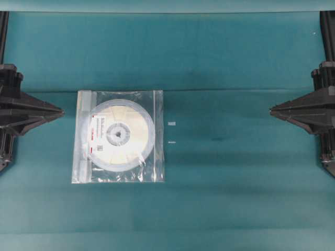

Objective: Take out the reel from the clear zip bag.
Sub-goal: 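Move the left gripper to the bag's left edge and pinch it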

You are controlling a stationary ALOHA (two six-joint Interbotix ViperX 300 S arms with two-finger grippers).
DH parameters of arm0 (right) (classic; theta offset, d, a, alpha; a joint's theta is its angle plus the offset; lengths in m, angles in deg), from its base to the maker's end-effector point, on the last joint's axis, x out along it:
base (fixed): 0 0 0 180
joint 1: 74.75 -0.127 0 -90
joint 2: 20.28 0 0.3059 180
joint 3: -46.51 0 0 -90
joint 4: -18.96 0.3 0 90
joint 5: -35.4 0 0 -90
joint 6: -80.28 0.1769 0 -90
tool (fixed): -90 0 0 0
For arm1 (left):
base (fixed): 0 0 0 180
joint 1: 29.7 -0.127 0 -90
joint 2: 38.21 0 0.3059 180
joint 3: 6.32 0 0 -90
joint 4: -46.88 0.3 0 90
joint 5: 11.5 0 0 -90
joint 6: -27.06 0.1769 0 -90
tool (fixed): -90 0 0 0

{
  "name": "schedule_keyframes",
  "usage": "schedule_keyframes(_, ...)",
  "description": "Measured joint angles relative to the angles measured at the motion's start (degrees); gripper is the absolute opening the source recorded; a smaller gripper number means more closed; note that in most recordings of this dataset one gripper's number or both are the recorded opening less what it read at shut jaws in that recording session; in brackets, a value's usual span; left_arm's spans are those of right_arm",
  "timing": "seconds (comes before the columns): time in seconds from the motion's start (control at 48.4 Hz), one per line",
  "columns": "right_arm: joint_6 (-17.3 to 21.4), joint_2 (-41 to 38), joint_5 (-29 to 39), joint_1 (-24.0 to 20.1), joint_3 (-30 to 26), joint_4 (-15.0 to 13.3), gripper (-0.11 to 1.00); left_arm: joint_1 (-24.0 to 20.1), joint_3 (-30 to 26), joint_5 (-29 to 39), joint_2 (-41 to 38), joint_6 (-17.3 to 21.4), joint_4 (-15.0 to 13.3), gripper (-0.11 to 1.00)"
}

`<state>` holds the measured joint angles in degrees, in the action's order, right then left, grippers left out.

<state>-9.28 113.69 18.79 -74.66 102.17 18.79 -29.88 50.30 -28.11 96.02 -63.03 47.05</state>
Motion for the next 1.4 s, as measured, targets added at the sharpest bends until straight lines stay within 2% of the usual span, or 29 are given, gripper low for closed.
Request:
schedule_keyframes(0.062, 0.0, -0.3, 0.1, 0.1, 0.0, 0.3, 0.11, 0.0, -0.4, 0.5, -0.6, -1.4, 0.1, 0.12)
schedule_keyframes(0.145, 0.8, -1.5, 1.0, 0.4, -1.0, 1.1, 0.01, -0.2, -1.8, 1.8, -2.4, -4.1, 0.2, 0.01)
schedule_keyframes(0.186, 1.6, -2.5, 1.8, 0.6, -1.8, 1.7, 0.00, -0.3, -2.5, 2.4, -2.9, -5.0, 0.3, -0.01)
schedule_keyframes(0.351, 6.1, -7.8, 4.9, 1.4, -5.2, 2.4, 0.00, -0.4, -3.8, 4.0, -4.6, -8.2, 0.4, -0.01)
schedule_keyframes(0.475, 10.7, -12.8, 5.9, 2.0, -7.1, 2.5, 0.00, -0.4, -4.0, 4.6, -5.3, -12.3, 0.4, -0.01)
schedule_keyframes(0.578, 14.5, -17.1, 6.2, 2.3, -8.4, 2.5, 0.00, -0.7, -4.0, 5.8, -5.6, -18.3, 0.4, -0.01)
schedule_keyframes(0.681, 17.7, -21.2, 6.3, 2.5, -9.9, 2.5, 0.00, -1.5, -4.0, 7.1, -6.2, -26.5, 0.4, -0.01)
schedule_keyframes(0.908, 18.8, -29.1, 8.2, 2.9, -14.5, 2.6, 0.00, -2.8, -4.0, 11.6, -9.2, -42.8, 0.4, -0.01)
schedule_keyframes(1.053, 21.2, -33.6, 10.6, 3.5, -17.3, 2.7, 0.00, -3.2, -2.1, 13.2, -13.3, -50.4, 0.4, -0.01)
schedule_keyframes(1.135, 23.6, -35.9, 11.8, 4.0, -18.5, 2.7, 0.00, -3.9, -0.7, 13.3, -15.6, -52.6, 0.3, -0.01)
schedule_keyframes(1.218, 26.0, -38.1, 12.5, 4.4, -19.3, 2.7, 0.00, -4.7, 0.4, 13.2, -17.7, -53.0, 0.3, -0.01)
schedule_keyframes(1.404, 27.5, -41.7, 12.6, 4.9, -19.7, 2.7, 0.00, -7.4, 2.6, 11.4, -20.2, -53.0, 0.4, -0.01)
